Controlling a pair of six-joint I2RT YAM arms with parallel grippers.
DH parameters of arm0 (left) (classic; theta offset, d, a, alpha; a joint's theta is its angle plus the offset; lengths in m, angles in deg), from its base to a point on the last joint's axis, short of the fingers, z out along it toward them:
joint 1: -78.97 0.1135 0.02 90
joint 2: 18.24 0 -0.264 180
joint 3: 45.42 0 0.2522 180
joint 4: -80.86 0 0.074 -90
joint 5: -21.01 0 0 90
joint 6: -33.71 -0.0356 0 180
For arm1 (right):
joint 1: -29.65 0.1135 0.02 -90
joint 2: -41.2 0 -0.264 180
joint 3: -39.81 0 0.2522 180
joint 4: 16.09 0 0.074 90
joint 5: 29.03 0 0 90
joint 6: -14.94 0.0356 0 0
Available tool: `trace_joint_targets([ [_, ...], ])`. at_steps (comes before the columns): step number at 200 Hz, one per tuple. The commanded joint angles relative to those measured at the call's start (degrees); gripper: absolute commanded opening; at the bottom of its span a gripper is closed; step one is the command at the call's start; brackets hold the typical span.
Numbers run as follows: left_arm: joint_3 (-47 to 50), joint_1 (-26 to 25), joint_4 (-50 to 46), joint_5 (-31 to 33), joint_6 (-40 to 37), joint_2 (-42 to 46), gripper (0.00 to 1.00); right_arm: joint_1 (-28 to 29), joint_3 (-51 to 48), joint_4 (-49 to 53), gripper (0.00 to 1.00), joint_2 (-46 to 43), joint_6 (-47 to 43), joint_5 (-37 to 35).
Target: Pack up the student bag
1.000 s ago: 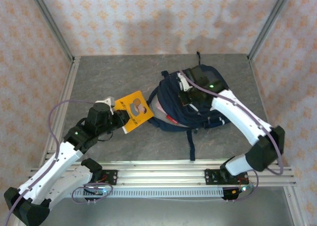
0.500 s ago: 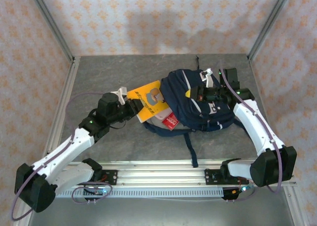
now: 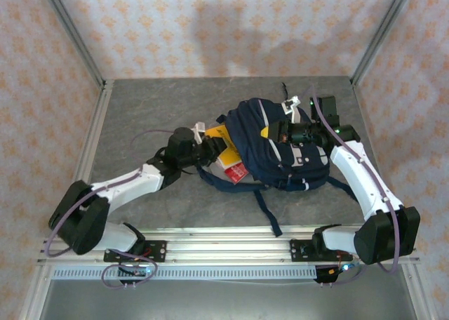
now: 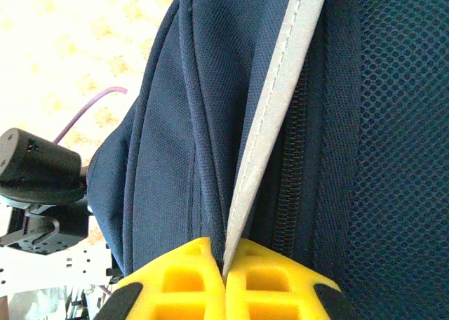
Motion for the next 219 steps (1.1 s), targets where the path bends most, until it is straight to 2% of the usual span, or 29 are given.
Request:
trace_joint_targets([
  [1,-5.0,-2.5,10.5,-2.6,1.6,-2.3,0.0,-0.1,2.4,-6.2,0.0,-1.6,-0.4,5.2],
  [57,-9.8,-6.4,10.9,-1.4,0.2,-10.1,0.0,-0.2,2.6,-6.7,0.0,-0.6,-0.6,4.8],
  [109,-21.1,-7.8,10.6,-2.5,-0.3,-24.7,0.0,-0.1,1.8,-7.5,0.0,-0.1,0.2,2.7],
  [119,-22.9,-7.9,10.5,-2.8,-0.2,-27.2,0.11,0.0,1.7,-7.5,0.0,0.2,0.4,1.8],
  [137,-24.4,-7.9,9.8,-3.3,0.0,-28.5,0.46,0.0,1.1,-8.6,0.0,0.7,1.2,0.5],
  [149,-23.8,-7.9,7.7,-2.8,-1.6,-27.6,0.65,0.0,0.9,-8.5,0.0,0.9,1.4,-1.6],
  [166,-22.2,-7.8,1.6,-0.4,-6.1,-23.5,0.82,0.0,0.7,-8.4,0.0,0.7,1.6,-4.4],
  [197,-17.5,-7.3,-8.2,3.7,-10.8,-15.7,0.87,0.1,0.1,-9.6,0.0,0.4,2.8,-9.3],
  [219,-13.0,-6.3,-9.7,4.9,-11.6,-11.0,0.88,0.1,-1.1,-11.5,0.0,0.3,3.8,-10.5],
])
